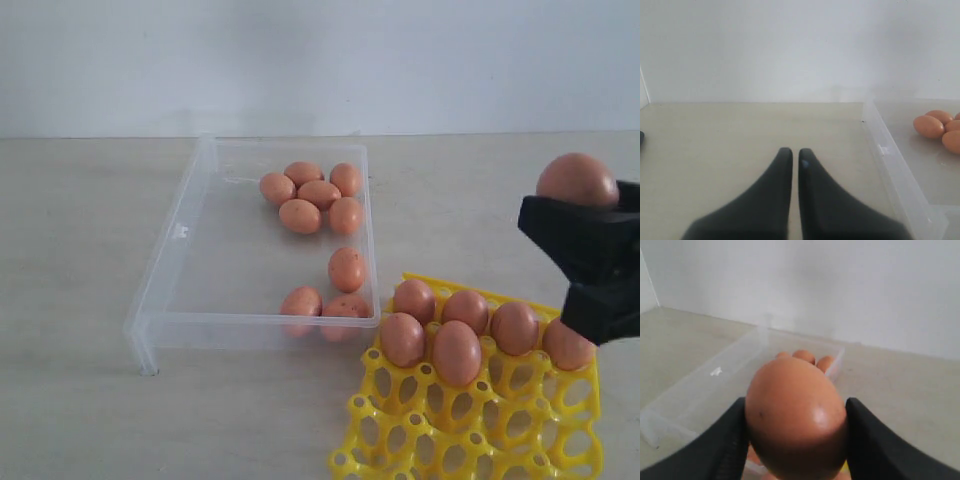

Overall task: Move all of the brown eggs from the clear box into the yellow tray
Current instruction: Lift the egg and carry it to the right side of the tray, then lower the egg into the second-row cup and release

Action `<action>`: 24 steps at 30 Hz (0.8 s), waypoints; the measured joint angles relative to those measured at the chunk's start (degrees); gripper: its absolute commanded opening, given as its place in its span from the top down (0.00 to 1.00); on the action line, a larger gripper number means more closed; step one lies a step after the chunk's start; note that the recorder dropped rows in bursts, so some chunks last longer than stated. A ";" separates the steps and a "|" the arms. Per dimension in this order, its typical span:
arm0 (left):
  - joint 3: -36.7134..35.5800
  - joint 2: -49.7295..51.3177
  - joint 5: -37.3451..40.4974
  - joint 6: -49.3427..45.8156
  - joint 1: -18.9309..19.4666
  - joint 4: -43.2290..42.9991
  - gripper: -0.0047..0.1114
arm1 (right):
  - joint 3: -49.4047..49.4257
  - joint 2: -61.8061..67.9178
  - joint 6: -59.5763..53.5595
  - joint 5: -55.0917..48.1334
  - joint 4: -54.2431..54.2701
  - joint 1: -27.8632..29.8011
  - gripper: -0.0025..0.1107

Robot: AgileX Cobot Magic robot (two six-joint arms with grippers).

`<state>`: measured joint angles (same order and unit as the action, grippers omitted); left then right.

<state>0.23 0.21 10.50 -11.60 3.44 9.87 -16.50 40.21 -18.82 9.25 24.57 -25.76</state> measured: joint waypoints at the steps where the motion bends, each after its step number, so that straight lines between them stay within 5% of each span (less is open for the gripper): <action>1: 0.00 0.00 0.00 0.00 0.00 0.00 0.92 | 0.00 2.43 4.47 0.09 0.26 0.00 0.98; 8: 0.00 0.00 0.00 0.00 0.00 0.00 0.92 | 0.00 27.27 25.60 13.06 -0.78 0.00 0.98; 13: 0.00 0.00 0.00 0.00 0.00 0.00 0.92 | 0.00 40.36 27.03 20.50 -7.67 0.00 0.98; 24: 0.00 0.00 0.00 0.00 0.00 0.00 0.92 | 2.41 40.49 23.67 30.44 -8.58 0.00 0.98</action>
<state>0.23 0.21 10.50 -11.60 3.44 9.87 -14.09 80.70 4.85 39.69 15.98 -25.76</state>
